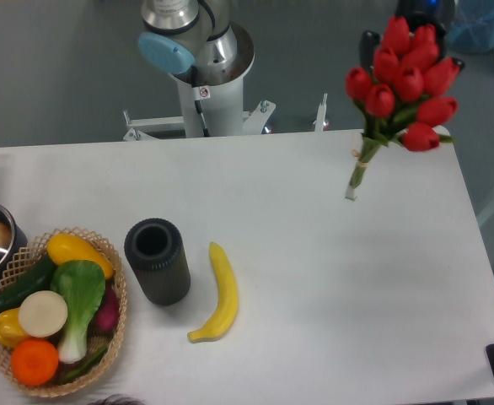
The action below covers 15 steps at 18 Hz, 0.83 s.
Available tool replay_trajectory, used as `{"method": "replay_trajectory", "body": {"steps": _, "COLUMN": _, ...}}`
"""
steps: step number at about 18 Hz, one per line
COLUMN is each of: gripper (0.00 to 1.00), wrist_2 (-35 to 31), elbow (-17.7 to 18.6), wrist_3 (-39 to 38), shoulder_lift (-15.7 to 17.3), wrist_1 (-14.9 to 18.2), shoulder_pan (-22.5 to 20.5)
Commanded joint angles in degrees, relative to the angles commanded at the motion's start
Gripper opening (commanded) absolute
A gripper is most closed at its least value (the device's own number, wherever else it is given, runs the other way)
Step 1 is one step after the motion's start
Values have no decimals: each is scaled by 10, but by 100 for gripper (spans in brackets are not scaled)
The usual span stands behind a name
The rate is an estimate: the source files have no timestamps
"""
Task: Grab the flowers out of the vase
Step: 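Carry the held tulips up and away from the vase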
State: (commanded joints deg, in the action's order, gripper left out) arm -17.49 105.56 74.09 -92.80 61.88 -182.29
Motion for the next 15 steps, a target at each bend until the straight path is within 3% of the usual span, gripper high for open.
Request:
{"method": "replay_trajectory", "body": {"steps": 10, "gripper": 44, "wrist_2": -11, "elbow": -13, "wrist_3": 18, "shoulder_lift": -73, "wrist_1": -18, "shoulder_pan": 3}}
{"method": "replay_trajectory", "body": {"steps": 15, "gripper": 44, "wrist_2": -12, "elbow": -11, "wrist_3": 15, "shoulder_lift": -70, "wrist_1": -19, "shoulder_pan": 2}}
